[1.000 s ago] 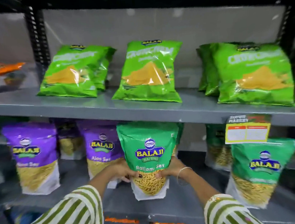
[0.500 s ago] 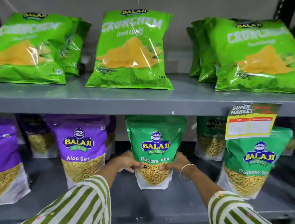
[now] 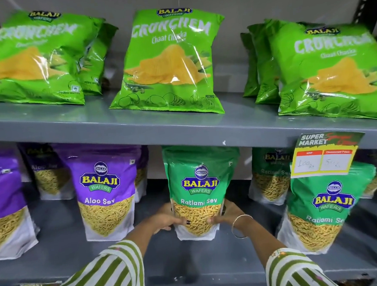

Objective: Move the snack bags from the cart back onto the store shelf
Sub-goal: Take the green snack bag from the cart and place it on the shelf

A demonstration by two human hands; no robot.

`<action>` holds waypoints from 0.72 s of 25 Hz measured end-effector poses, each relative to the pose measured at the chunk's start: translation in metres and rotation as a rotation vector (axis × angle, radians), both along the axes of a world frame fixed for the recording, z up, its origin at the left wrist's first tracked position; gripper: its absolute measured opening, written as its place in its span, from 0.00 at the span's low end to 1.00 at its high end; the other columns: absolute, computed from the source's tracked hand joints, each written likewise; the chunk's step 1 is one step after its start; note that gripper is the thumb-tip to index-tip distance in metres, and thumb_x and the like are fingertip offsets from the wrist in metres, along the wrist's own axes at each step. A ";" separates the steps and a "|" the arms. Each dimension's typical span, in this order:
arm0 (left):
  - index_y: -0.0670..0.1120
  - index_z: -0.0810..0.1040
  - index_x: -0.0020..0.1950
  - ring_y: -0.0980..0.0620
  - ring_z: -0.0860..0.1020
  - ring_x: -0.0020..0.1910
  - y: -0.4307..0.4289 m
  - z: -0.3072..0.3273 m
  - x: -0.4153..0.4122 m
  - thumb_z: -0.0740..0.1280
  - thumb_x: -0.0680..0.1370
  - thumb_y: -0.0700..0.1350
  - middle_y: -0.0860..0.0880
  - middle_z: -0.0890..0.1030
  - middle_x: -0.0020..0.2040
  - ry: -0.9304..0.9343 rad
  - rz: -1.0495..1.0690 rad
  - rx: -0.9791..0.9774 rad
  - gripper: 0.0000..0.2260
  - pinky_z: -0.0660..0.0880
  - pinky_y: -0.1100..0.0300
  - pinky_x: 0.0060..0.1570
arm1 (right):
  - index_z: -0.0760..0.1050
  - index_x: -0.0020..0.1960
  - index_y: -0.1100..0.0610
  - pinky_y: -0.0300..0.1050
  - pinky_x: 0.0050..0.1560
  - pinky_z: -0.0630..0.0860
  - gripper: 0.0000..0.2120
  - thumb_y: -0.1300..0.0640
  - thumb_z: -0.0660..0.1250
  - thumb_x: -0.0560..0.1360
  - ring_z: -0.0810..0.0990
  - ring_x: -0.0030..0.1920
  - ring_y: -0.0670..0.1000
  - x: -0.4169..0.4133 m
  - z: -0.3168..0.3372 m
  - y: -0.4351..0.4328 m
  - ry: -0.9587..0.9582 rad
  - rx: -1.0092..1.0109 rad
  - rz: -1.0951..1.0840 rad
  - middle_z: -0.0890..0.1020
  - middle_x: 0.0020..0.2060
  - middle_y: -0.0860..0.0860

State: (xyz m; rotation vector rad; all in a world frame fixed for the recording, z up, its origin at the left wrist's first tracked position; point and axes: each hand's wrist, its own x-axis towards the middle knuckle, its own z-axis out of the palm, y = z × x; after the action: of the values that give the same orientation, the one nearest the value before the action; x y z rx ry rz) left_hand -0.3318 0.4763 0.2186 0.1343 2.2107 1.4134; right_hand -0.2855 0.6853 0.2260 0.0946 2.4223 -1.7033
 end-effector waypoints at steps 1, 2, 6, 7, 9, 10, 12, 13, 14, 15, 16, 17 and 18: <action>0.44 0.67 0.66 0.43 0.70 0.67 0.002 -0.002 0.002 0.71 0.71 0.38 0.44 0.74 0.67 0.005 0.017 0.004 0.25 0.69 0.45 0.62 | 0.70 0.58 0.63 0.37 0.45 0.82 0.28 0.71 0.75 0.60 0.81 0.40 0.39 0.000 -0.002 -0.002 -0.001 -0.004 -0.008 0.79 0.50 0.55; 0.44 0.68 0.66 0.42 0.70 0.67 0.003 -0.003 0.003 0.71 0.71 0.39 0.44 0.74 0.67 0.011 0.030 0.008 0.25 0.69 0.45 0.62 | 0.71 0.58 0.64 0.36 0.43 0.82 0.28 0.71 0.75 0.61 0.80 0.41 0.39 0.000 -0.004 -0.003 -0.001 -0.021 -0.014 0.79 0.51 0.56; 0.46 0.70 0.64 0.44 0.72 0.64 0.002 -0.004 0.011 0.72 0.70 0.40 0.45 0.75 0.65 0.055 0.076 -0.025 0.23 0.73 0.46 0.58 | 0.74 0.48 0.50 0.51 0.57 0.78 0.41 0.43 0.81 0.37 0.80 0.54 0.55 0.001 -0.012 -0.003 -0.003 -0.054 -0.080 0.80 0.55 0.58; 0.46 0.70 0.63 0.44 0.73 0.63 0.002 -0.004 0.014 0.72 0.70 0.41 0.45 0.76 0.65 0.063 0.078 -0.037 0.23 0.74 0.47 0.58 | 0.74 0.46 0.48 0.54 0.59 0.76 0.43 0.39 0.79 0.33 0.79 0.56 0.57 0.001 -0.016 -0.002 -0.009 -0.049 -0.079 0.81 0.54 0.57; 0.46 0.71 0.63 0.45 0.74 0.61 0.003 -0.002 0.023 0.72 0.69 0.41 0.45 0.76 0.64 0.079 0.076 -0.064 0.23 0.75 0.47 0.57 | 0.74 0.46 0.47 0.55 0.61 0.75 0.45 0.37 0.78 0.30 0.79 0.57 0.56 0.006 -0.017 0.000 -0.018 -0.015 -0.067 0.80 0.54 0.56; 0.45 0.71 0.62 0.44 0.74 0.61 0.003 -0.001 0.028 0.72 0.69 0.42 0.45 0.76 0.64 0.087 0.073 -0.078 0.23 0.76 0.48 0.57 | 0.74 0.47 0.48 0.54 0.60 0.76 0.46 0.37 0.78 0.30 0.79 0.56 0.56 0.010 -0.015 0.000 -0.019 -0.004 -0.068 0.80 0.54 0.55; 0.45 0.71 0.63 0.43 0.74 0.62 0.006 0.000 0.036 0.72 0.70 0.42 0.44 0.76 0.64 0.086 0.060 -0.082 0.23 0.76 0.48 0.56 | 0.74 0.49 0.50 0.54 0.60 0.76 0.48 0.37 0.78 0.30 0.79 0.55 0.56 0.018 -0.012 0.001 -0.026 0.004 -0.068 0.81 0.53 0.54; 0.44 0.71 0.63 0.43 0.73 0.63 0.007 0.001 0.040 0.72 0.70 0.41 0.44 0.76 0.65 0.082 0.051 -0.077 0.23 0.75 0.48 0.57 | 0.74 0.50 0.51 0.54 0.60 0.75 0.48 0.38 0.78 0.31 0.79 0.56 0.56 0.022 -0.010 0.001 -0.039 0.014 -0.072 0.81 0.52 0.54; 0.44 0.71 0.63 0.42 0.73 0.63 0.008 0.001 0.044 0.72 0.70 0.41 0.43 0.76 0.65 0.082 0.046 -0.077 0.23 0.75 0.48 0.57 | 0.74 0.51 0.53 0.55 0.61 0.75 0.45 0.41 0.80 0.36 0.79 0.57 0.57 0.026 -0.008 0.000 -0.054 0.029 -0.080 0.81 0.53 0.54; 0.44 0.71 0.63 0.42 0.73 0.63 0.008 0.001 0.046 0.72 0.70 0.41 0.43 0.76 0.65 0.082 0.044 -0.079 0.22 0.75 0.48 0.57 | 0.74 0.53 0.54 0.56 0.62 0.74 0.40 0.47 0.82 0.43 0.78 0.58 0.58 0.031 -0.005 -0.001 -0.067 0.041 -0.091 0.81 0.55 0.55; 0.44 0.71 0.63 0.42 0.73 0.63 0.009 -0.001 0.047 0.72 0.70 0.41 0.43 0.76 0.65 0.079 0.044 -0.078 0.22 0.75 0.48 0.57 | 0.74 0.55 0.57 0.56 0.63 0.74 0.34 0.54 0.81 0.52 0.78 0.59 0.59 0.035 -0.002 -0.003 -0.075 0.044 -0.097 0.80 0.57 0.57; 0.44 0.71 0.63 0.42 0.73 0.63 0.008 -0.002 0.048 0.72 0.70 0.41 0.43 0.76 0.65 0.071 0.040 -0.075 0.22 0.74 0.47 0.57 | 0.73 0.57 0.58 0.57 0.63 0.73 0.31 0.60 0.80 0.57 0.77 0.60 0.59 0.037 -0.002 -0.002 -0.076 0.046 -0.103 0.80 0.59 0.58; 0.44 0.71 0.63 0.42 0.73 0.64 0.008 -0.002 0.048 0.72 0.70 0.41 0.44 0.76 0.65 0.058 0.032 -0.068 0.22 0.74 0.46 0.58 | 0.73 0.59 0.59 0.57 0.64 0.73 0.31 0.61 0.79 0.58 0.77 0.60 0.59 0.039 -0.002 -0.001 -0.081 0.048 -0.110 0.79 0.60 0.59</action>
State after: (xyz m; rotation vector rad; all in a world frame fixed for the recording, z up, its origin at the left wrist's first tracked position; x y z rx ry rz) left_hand -0.2836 0.4843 0.2161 0.1183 2.3150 1.3654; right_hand -0.2464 0.6839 0.2238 0.3034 2.4402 -1.6504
